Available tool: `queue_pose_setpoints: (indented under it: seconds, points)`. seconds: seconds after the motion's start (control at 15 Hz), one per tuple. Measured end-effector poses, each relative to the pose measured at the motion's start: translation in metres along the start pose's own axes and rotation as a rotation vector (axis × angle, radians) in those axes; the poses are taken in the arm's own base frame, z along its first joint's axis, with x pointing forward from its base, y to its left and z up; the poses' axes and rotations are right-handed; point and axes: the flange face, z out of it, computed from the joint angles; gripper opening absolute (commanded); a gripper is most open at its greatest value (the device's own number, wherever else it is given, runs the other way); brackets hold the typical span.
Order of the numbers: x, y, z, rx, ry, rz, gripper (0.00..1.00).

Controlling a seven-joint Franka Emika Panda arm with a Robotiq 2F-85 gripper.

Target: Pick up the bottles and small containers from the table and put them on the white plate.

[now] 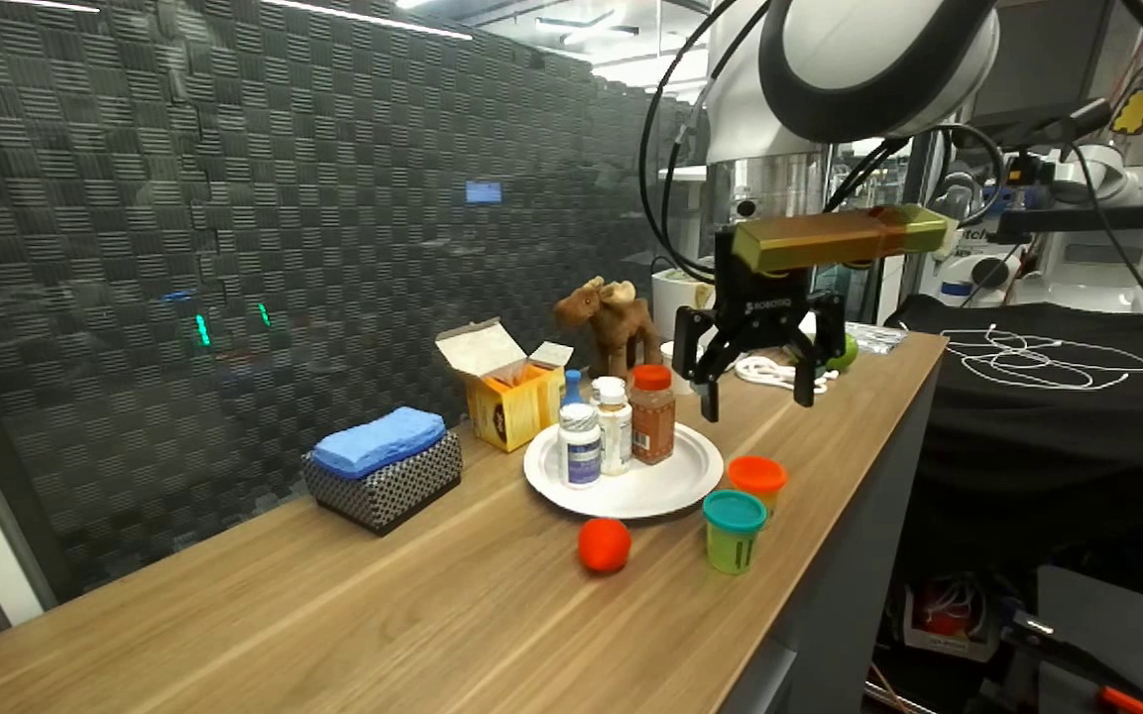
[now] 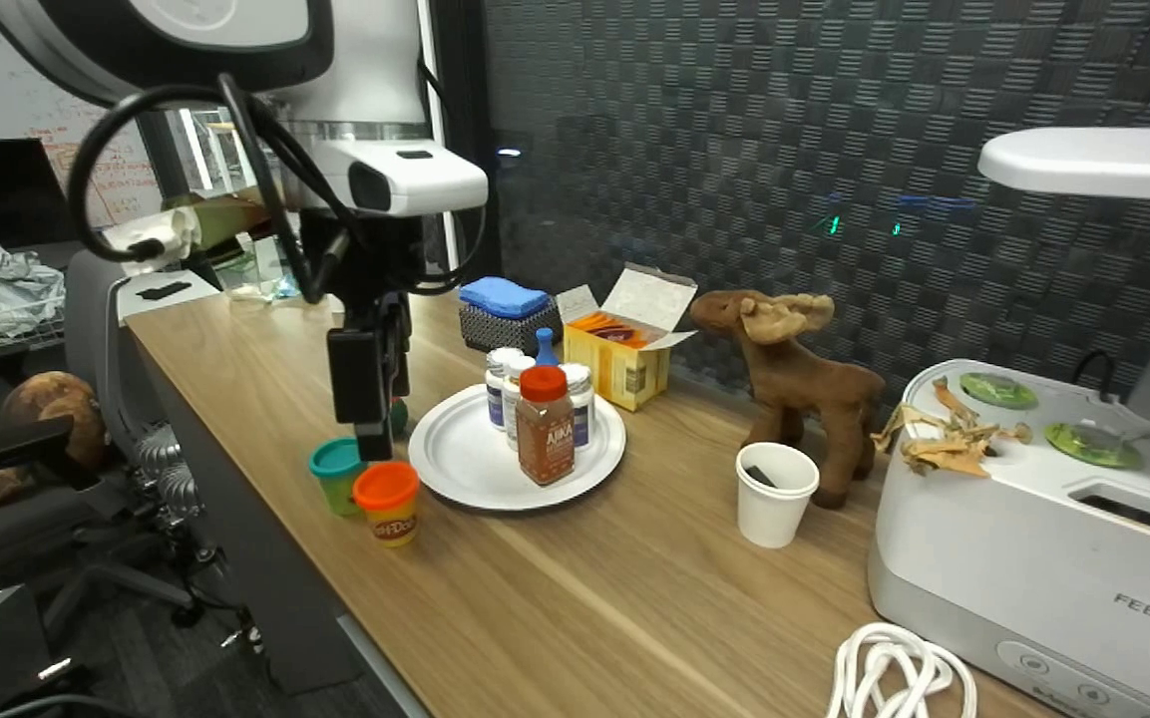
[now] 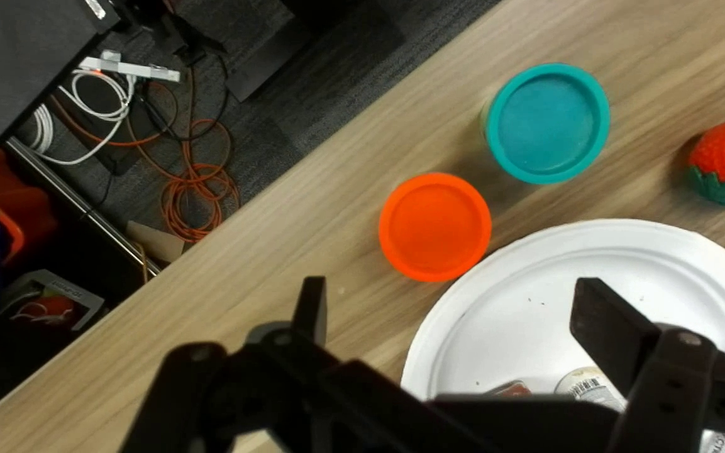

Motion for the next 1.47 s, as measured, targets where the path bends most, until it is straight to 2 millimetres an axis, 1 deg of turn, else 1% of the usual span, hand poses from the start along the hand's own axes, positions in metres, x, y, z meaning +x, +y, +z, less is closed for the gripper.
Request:
queue_pose_setpoints:
  seconds: [0.27,0.4,0.47,0.73,1.13,1.47]
  points:
    - [-0.005,0.0,0.011,0.053,0.015,0.024,1.0]
    - [-0.01,-0.008,0.008,0.14,-0.053,0.026,1.0]
    - [-0.01,-0.01,0.005,0.153,-0.058,0.019,1.0]
    - [-0.01,-0.008,0.013,0.139,-0.068,0.022,1.0]
    - [-0.009,-0.007,0.014,0.137,-0.059,0.031,1.0]
    - [-0.006,0.005,0.025,0.101,-0.01,0.061,1.0]
